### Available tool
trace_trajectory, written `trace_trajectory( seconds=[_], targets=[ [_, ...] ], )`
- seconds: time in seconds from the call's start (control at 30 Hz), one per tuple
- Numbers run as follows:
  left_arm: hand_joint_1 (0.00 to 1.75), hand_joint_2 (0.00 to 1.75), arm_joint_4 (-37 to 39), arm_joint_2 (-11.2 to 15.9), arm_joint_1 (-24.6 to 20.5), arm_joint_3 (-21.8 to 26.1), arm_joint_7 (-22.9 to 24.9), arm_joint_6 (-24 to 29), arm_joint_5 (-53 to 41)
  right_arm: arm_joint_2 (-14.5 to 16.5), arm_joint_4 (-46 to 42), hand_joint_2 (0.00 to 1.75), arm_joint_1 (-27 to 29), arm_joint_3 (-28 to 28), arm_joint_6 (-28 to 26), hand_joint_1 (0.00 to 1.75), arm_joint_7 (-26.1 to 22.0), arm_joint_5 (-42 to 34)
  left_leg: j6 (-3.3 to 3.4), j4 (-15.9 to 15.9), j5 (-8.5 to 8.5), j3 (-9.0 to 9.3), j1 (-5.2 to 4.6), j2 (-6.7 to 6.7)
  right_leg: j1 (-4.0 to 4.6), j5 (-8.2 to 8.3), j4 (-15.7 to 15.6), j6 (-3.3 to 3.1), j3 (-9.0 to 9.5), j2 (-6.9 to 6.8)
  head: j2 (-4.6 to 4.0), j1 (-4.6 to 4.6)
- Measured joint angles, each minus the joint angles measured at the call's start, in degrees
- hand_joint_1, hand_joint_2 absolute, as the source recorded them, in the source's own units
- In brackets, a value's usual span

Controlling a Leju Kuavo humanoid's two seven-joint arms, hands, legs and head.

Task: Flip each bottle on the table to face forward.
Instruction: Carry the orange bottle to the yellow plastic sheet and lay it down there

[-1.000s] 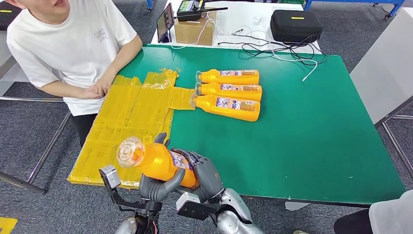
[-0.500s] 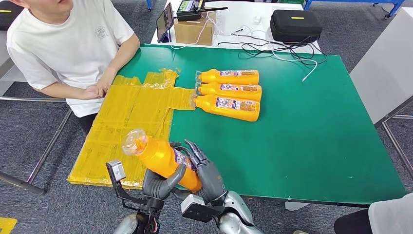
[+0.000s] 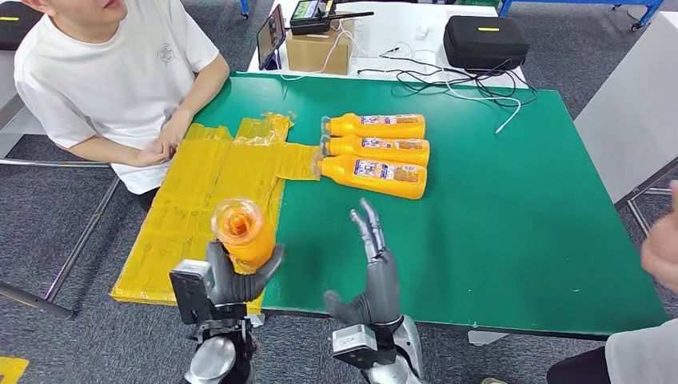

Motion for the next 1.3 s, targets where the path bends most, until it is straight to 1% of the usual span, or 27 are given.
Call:
trace_trajectory(
  seconds=[0.07,0.17,0.27,0.37,0.47,0.53,0.67,0.77,0.9,1.0,1.1,1.13,1.17,1.23,1.27,1.3],
  targets=[
    [1.75,1.75,3.39,-1.72,-2.42,5.12,-2.55,2.72,-13.94,0.97,-3.98,0.0,1.03,-2.56,-0.07,0.0,-0.01,-0.27,-0.01,0.0,0.02,0.0,0.01,-0.04,0.0,0.01,0.01,-0.01,0.01,-0.01,-0.01,0.01],
    [1.75,1.75,8.85,-4.31,-7.23,14.38,-3.32,3.24,-30.85,2.41,-8.42,0.0,1.74,-5.49,-0.17,0.0,-0.02,-0.15,-0.03,0.0,0.04,0.01,0.01,0.08,0.0,0.03,0.01,-0.02,0.01,0.01,-0.01,0.02],
    [1.75,1.75,13.64,-5.94,-11.65,22.77,-1.56,3.41,-43.24,3.28,-10.62,0.0,2.34,-7.27,-0.25,0.0,-0.02,-1.36,-0.03,0.0,0.05,0.04,0.01,0.13,0.0,0.05,0.01,-0.03,0.02,0.02,-0.02,0.02],
    [1.75,1.75,17.42,-6.35,-14.48,28.41,2.85,3.5,-54.49,3.49,-11.37,0.0,2.65,-8.09,-0.31,0.0,-0.02,-3.35,-0.03,0.0,0.05,0.03,0.01,0.12,0.01,0.05,0.02,-0.02,0.01,0.02,-0.02,0.01],
    [1.75,1.75,21.67,-5.92,-17.31,32.12,10.14,3.52,-66.62,3.51,-11.45,0.0,2.68,-8.34,-0.31,0.0,-0.02,-5.91,-0.03,0.0,0.05,-0.01,0.01,0.09,0.01,0.04,0.04,-0.02,0.0,0.02,-0.02,0.01],
    [1.75,1.75,25.53,-4.89,-19.48,33.59,14.8,3.52,-72.03,3.51,-11.43,0.0,2.62,-8.4,-0.31,0.0,-0.02,-6.67,-0.03,0.0,0.05,-0.01,0.01,0.1,0.01,0.04,0.04,-0.02,-0.01,0.02,-0.02,0.01],
    [1.75,1.75,34.71,-2.26,-23.14,34.2,20.92,3.52,-74.82,3.51,-11.38,0.0,2.17,-8.7,-0.31,0.0,-0.02,-7.56,-0.03,0.0,0.05,-0.01,0.01,0.1,0.01,0.04,0.04,-0.02,-0.02,0.02,-0.02,0.01],
    [1.75,1.75,40.61,-0.53,-24.72,34.11,23.25,3.54,-75.28,3.46,-11.23,0.0,1.78,-8.97,-0.31,0.0,-0.02,-8.55,-0.03,0.0,0.05,-0.01,0.01,0.12,0.01,0.04,0.04,-0.02,-0.02,0.02,-0.01,0.01],
    [1.75,0.0,45.97,0.9,-26.24,33.82,25.85,2.68,-76.12,3.42,-10.9,0.0,1.61,-9.15,-0.31,0.0,-0.02,-8.91,-0.03,0.0,0.05,-0.03,0.01,0.05,0.0,0.03,0.04,-0.02,-0.01,0.01,-0.01,0.02],
    [1.75,0.0,49.28,1.82,-27.32,33.07,27.67,0.42,-76.21,3.39,-10.31,0.0,1.57,-9.3,-0.08,0.0,-0.02,-9.4,-0.03,0.0,0.05,-0.03,0.0,0.07,-0.01,0.03,0.04,-0.02,-0.01,0.02,-0.01,0.01],
    [1.72,0.0,51.61,2.35,-28.3,32.57,27.97,-0.9,-75.75,3.38,-9.61,0.0,1.57,-9.53,0.27,0.0,-0.02,-9.64,-0.03,0.0,0.04,0.0,0.0,0.08,-0.01,0.03,0.04,-0.02,0.01,0.01,-0.01,0.02],
    [1.49,0.0,52.17,2.5,-28.59,32.46,28.0,-1.06,-75.68,3.38,-9.41,0.0,1.57,-9.62,0.36,0.0,-0.02,-9.68,-0.03,-0.01,0.04,0.01,0.0,0.09,-0.01,0.03,0.04,-0.02,0.02,0.01,-0.01,0.01],
    [1.14,0.0,52.63,2.62,-28.84,32.39,28.01,-1.17,-75.67,3.38,-9.24,0.0,1.57,-9.71,0.42,0.0,-0.02,-9.71,-0.03,-0.01,0.04,0.03,0.0,0.1,-0.01,0.03,0.04,-0.02,0.03,0.01,-0.01,0.01],
    [0.3,0.0,53.37,2.84,-29.27,32.23,28.03,-1.57,-75.58,3.38,-8.94,0.0,1.57,-9.85,0.5,0.0,-0.02,-9.74,-0.03,-0.01,0.04,0.05,0.0,0.1,-0.01,0.04,0.06,-0.02,0.04,0.01,-0.01,0.0],
    [0.09,0.0,53.71,2.94,-29.46,32.1,28.03,-2.1,-75.35,3.38,-8.78,0.0,1.56,-9.9,0.53,0.0,-0.02,-9.73,-0.03,-0.01,0.04,0.07,0.0,0.1,-0.01,0.03,0.07,-0.02,0.06,0.01,-0.01,0.0],
    [0.01,0.0,53.98,3.03,-29.62,31.92,27.97,-2.83,-74.95,3.38,-8.64,0.0,1.55,-9.94,0.57,0.0,-0.02,-9.71,-0.04,-0.01,0.05,0.08,0.0,0.1,-0.01,0.03,0.07,-0.02,0.07,0.01,-0.01,0.0]
  ],
)
